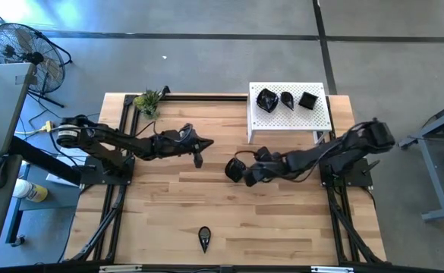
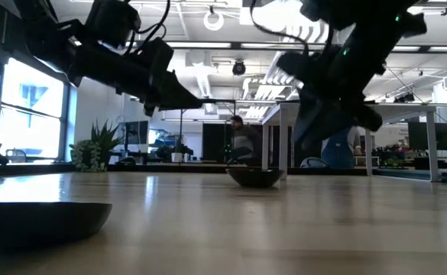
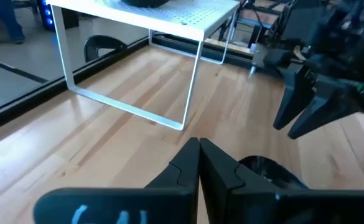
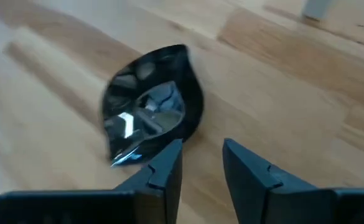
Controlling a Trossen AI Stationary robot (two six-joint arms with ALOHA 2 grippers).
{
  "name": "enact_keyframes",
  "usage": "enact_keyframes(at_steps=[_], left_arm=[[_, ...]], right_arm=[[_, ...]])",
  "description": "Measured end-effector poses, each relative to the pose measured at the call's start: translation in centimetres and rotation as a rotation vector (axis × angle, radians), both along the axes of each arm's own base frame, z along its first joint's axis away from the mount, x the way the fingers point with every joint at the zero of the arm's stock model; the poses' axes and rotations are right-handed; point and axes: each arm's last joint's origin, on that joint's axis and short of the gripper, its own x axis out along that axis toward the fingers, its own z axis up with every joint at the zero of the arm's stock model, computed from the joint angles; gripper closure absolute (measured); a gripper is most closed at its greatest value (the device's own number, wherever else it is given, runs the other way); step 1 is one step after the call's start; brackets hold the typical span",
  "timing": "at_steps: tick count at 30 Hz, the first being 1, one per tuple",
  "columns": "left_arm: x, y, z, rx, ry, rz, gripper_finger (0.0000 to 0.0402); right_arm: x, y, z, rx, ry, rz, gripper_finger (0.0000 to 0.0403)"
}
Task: Pick & Place Mini shaped plates
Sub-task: Stack the black leaf-shaped plate on top of the black leaf-shaped plates on the shelf
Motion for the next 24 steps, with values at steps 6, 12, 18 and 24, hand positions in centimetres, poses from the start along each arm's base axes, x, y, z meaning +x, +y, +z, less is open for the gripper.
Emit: enact_keyframes(at_steps=[6,12,18,24], left_arm=[[0.0,0.0,-0.1,0.024,0.017,-0.002,0.0396],[0.0,0.0,-0.1,0.023,0.018,-0.002,0.0396],[0.0,0.0,-0.1,0.023,0.017,-0.002,0.0396],[0.0,0.0,-0.1,0.022,0.018,-0.002,0.0396]], right_arm=[[1.5,-0.1,-2.4,-0.004,-0.012,-0.047,0.0314],[1.9,-0.4,-3.8,0.002,0.000,-0.102,0.0324],[2.7,-0.3,-3.9,0.025,-0.075,-0.107,0.0338],[2.7,-0.3,-3.8,0.032,-0.086,-0.121,0.0365]])
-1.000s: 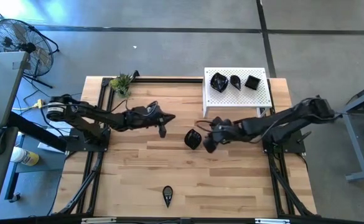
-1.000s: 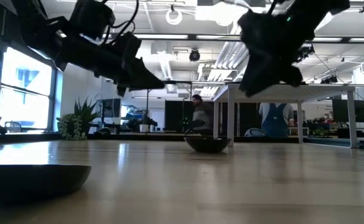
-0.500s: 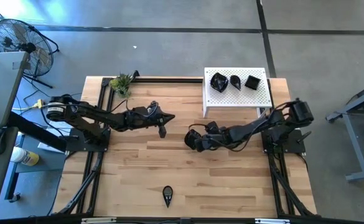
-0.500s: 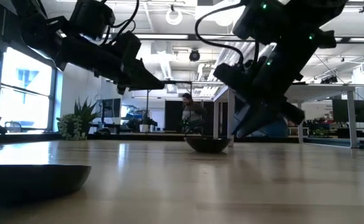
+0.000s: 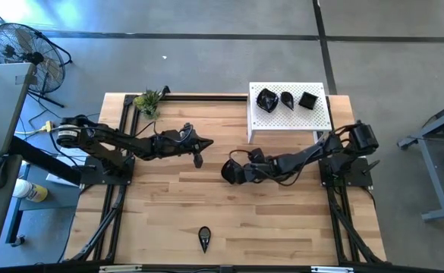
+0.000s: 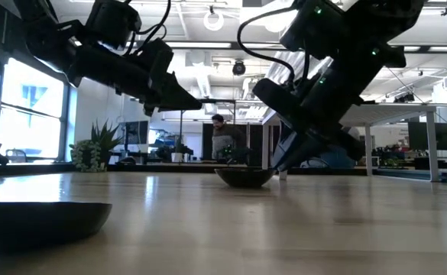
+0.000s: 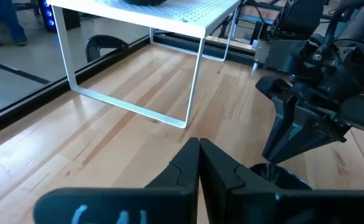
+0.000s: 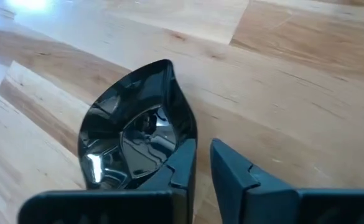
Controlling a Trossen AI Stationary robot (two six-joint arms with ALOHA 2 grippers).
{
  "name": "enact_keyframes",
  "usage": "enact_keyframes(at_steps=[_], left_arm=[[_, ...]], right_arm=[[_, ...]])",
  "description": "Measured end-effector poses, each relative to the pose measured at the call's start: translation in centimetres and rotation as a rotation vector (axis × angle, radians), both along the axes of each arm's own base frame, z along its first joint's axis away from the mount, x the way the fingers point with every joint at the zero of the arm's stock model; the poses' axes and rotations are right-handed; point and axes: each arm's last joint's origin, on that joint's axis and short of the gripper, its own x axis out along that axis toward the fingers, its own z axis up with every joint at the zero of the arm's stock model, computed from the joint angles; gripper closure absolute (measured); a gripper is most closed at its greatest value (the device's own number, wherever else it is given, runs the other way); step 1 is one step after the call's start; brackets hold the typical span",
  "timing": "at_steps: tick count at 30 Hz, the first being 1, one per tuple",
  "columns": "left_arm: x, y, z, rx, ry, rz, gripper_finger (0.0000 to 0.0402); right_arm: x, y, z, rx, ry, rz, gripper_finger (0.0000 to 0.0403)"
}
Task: Pick & Place Mini shaped plates
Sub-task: Stack the black leaf-shaped plate on top of the black leaf-shaped plates on the shelf
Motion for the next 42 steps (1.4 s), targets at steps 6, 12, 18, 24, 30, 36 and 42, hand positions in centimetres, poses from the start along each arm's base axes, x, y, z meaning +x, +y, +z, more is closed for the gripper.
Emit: enact_keyframes(at_steps=[6,12,18,24,30,36,42], left_arm=[[0.0,0.0,0.0,0.000,0.000,0.000,0.0396],[0.0,0.0,0.0,-0.001,0.000,-0.002,0.0396],[0.0,0.0,0.0,-0.003,0.001,-0.008,0.0396],[0.0,0.0,0.0,-0.005,0.000,-0.008,0.0396],[0.0,0.0,0.0,-0.005,0.001,-0.008,0.0396],[0.0,0.0,-0.1,0.000,0.010,-0.010,0.0396],[0.0,0.0,-0.2,0.003,0.028,-0.001,0.0396]], right_arm=[[0.4,0.1,0.2,0.053,-0.047,0.014,0.0364],[0.5,0.0,-0.5,0.061,-0.025,0.002,0.0311],[1.5,-0.4,-1.8,0.073,-0.052,0.045,0.0301],[1.6,-0.5,-1.8,0.058,-0.056,0.057,0.0347],[1.6,-0.5,-1.4,0.062,-0.070,0.071,0.0398],[1.1,-0.8,1.4,0.046,-0.112,0.129,0.0396],[-1.0,-2.3,6.1,-0.003,-0.148,0.144,0.0397]])
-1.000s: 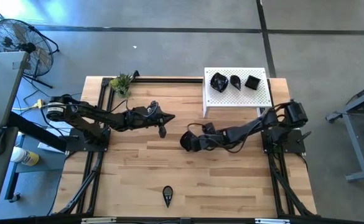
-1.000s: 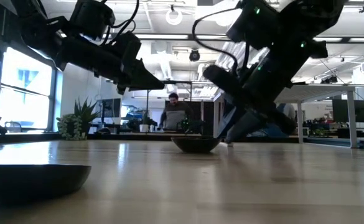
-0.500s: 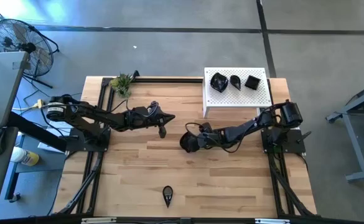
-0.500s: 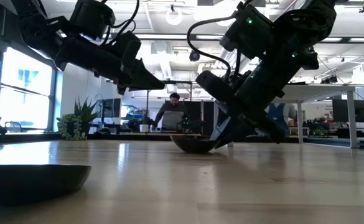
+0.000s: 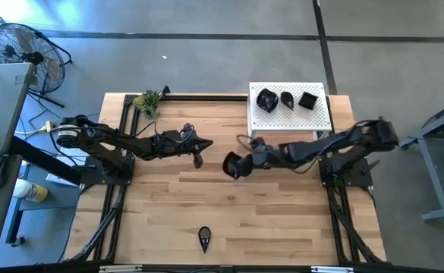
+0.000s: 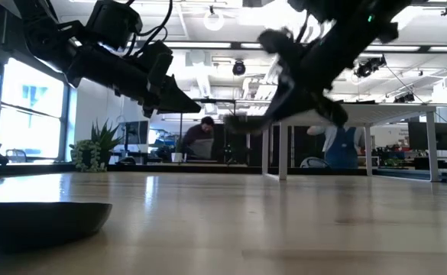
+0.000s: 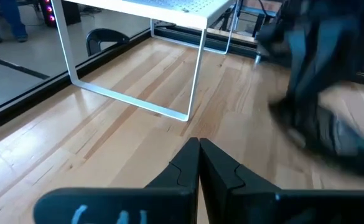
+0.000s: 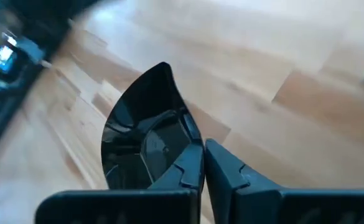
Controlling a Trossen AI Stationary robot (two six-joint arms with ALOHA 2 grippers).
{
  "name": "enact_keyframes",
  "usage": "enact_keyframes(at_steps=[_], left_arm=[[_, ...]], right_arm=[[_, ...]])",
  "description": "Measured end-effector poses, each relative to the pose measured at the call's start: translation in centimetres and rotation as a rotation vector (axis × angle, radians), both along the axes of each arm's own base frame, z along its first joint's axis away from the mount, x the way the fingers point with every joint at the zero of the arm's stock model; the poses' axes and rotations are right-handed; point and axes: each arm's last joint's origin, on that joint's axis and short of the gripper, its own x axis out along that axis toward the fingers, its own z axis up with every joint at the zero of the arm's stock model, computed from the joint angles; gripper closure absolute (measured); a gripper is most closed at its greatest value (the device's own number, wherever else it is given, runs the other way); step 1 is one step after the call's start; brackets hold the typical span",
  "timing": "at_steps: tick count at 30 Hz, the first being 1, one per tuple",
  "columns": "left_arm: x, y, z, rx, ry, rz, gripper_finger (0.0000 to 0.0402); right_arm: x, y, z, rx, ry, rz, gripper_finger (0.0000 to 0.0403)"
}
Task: Pick & Place Mini shaped plates
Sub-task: Stack the black leaf-shaped plate on top of the black leaf-shaped plates on the shelf
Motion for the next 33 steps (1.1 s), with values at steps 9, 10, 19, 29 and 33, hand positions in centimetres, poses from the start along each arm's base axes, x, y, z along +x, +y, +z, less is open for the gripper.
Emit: enact_keyframes(at_steps=[9,10,19,29,33], left_arm=[[0.1,0.0,0.2,0.001,-0.021,-0.007,0.0396],[0.1,0.0,0.2,0.002,-0.027,-0.007,0.0396],[0.1,0.0,0.3,0.003,-0.031,-0.007,0.0396],[0.1,0.0,0.3,0.003,-0.035,-0.006,0.0396],[0.1,0.0,0.3,0.003,-0.035,-0.006,0.0396]], right_arm=[[-6.3,-5.6,8.3,-0.121,-0.172,-0.162,0.0399],[-7.1,-6.5,8.9,-0.147,-0.169,-0.190,0.0400],[-12.1,-14.1,10.9,-0.193,-0.054,-0.297,0.0402],[-12.1,-19.7,11.2,-0.131,0.106,-0.241,0.0402],[-11.9,-20.8,11.1,-0.122,0.114,-0.228,0.0402]])
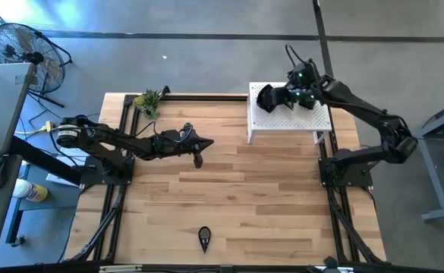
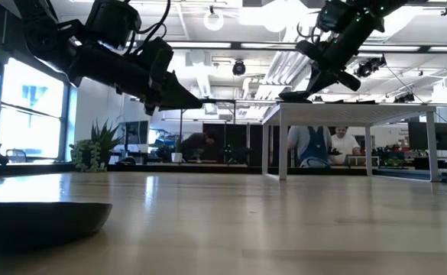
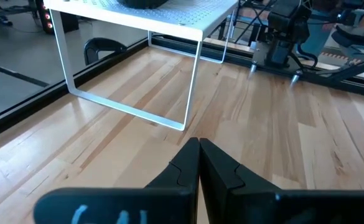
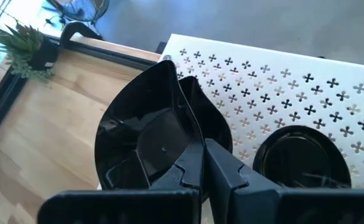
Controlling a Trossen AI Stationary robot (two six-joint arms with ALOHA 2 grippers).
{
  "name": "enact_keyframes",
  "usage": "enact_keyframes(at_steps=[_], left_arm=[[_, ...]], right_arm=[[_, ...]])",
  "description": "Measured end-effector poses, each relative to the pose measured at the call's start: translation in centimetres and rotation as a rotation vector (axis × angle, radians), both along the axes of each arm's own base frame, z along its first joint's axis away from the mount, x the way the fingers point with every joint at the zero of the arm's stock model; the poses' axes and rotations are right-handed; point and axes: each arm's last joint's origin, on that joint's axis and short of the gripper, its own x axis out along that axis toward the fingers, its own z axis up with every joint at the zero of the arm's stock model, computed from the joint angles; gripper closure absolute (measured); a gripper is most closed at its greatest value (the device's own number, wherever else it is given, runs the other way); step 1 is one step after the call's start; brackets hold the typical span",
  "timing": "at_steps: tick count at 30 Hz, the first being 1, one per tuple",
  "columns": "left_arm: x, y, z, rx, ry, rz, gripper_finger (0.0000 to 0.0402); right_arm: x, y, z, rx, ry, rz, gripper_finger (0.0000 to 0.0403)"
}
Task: Pick & Place Mini shaped plates
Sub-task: Stack the black leaf-shaped plate on top of the black leaf-shaped plates on the shelf
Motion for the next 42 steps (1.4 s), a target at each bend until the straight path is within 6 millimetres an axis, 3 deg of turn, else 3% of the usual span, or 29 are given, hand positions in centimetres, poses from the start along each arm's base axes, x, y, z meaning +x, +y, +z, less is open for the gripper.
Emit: enact_keyframes(at_steps=[15,25,34,42], left_arm=[[0.00,0.00,-0.01,0.000,0.001,0.000,0.0396],[-0.02,0.00,-0.08,0.006,0.011,-0.001,0.0396],[-0.02,0.00,-0.09,0.007,0.012,0.000,0.0396],[-0.02,-0.01,-0.08,0.006,0.011,-0.001,0.0396]], right_arm=[[0.04,-0.42,-0.19,-0.009,0.025,0.030,0.0335],[-0.41,0.01,-0.01,-0.036,0.074,0.071,0.0342],[-0.38,-0.02,0.03,-0.085,0.106,0.127,0.0400],[-0.61,-0.44,0.30,-0.054,0.029,0.103,0.0399]])
